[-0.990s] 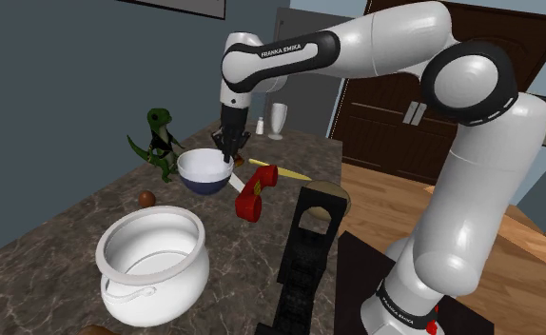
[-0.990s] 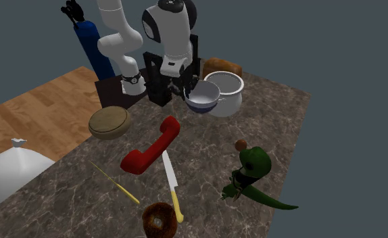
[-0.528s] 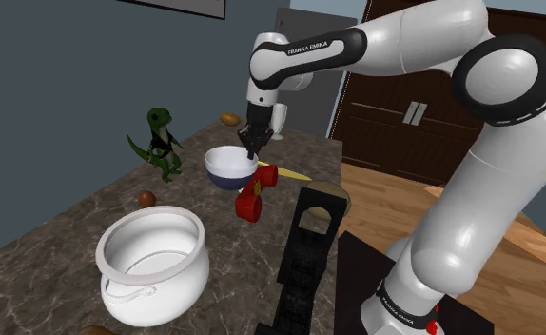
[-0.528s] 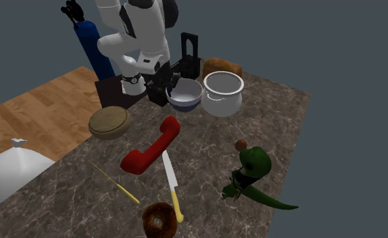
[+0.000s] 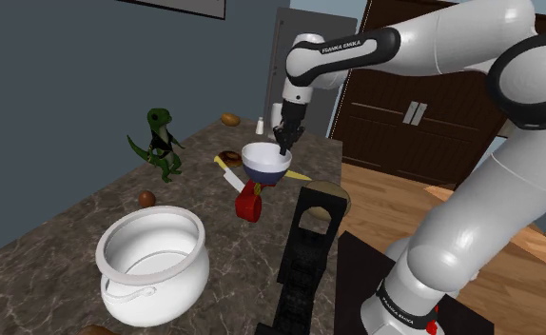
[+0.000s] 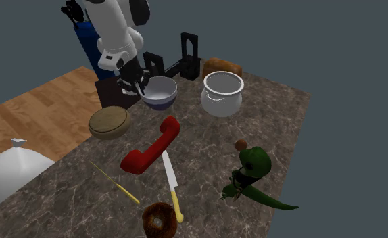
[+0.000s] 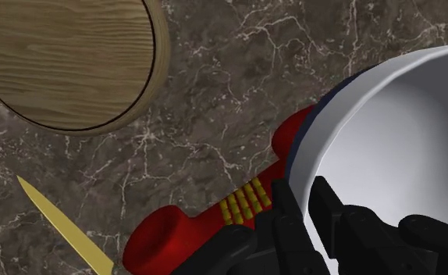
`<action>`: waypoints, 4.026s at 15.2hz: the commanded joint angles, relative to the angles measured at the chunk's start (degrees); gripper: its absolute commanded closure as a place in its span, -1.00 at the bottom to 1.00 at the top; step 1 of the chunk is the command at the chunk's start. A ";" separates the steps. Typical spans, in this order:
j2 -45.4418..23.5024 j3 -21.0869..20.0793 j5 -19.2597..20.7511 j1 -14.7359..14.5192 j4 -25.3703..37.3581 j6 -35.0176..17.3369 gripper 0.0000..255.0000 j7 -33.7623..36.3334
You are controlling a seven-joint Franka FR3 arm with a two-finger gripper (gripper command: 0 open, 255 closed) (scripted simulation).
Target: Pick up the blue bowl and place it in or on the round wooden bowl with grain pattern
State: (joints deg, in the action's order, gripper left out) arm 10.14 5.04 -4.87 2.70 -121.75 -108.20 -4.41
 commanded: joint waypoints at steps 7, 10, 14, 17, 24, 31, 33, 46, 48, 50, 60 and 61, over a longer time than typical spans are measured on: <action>5.13 6.18 2.92 4.74 -3.02 2.76 1.00 -9.58; 6.26 8.73 4.21 6.57 -3.28 3.80 1.00 -13.37; 6.93 12.24 5.89 8.99 -2.72 5.17 1.00 -18.59; 6.76 14.97 7.02 10.73 -1.63 6.16 1.00 -22.65; 5.42 18.41 8.00 12.66 -2.39 4.13 1.00 -27.65; 4.12 18.93 7.76 12.72 -6.65 -1.35 1.00 -28.17; 3.63 19.10 7.64 12.72 -7.76 -2.93 1.00 -28.36; 0.59 19.88 6.69 12.63 -12.27 -10.26 1.00 -29.52; 0.59 19.88 6.69 12.63 -12.27 -10.26 1.00 -29.52; 0.59 19.88 6.69 12.63 -12.27 -10.26 1.00 -29.52; 2.75 19.42 7.38 12.72 -6.71 -2.69 -1.00 -28.89; 2.75 19.42 7.38 12.73 -6.71 -2.69 -1.00 -28.89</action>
State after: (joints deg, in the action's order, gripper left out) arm 12.44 24.47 2.32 15.34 -129.03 -111.95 -33.32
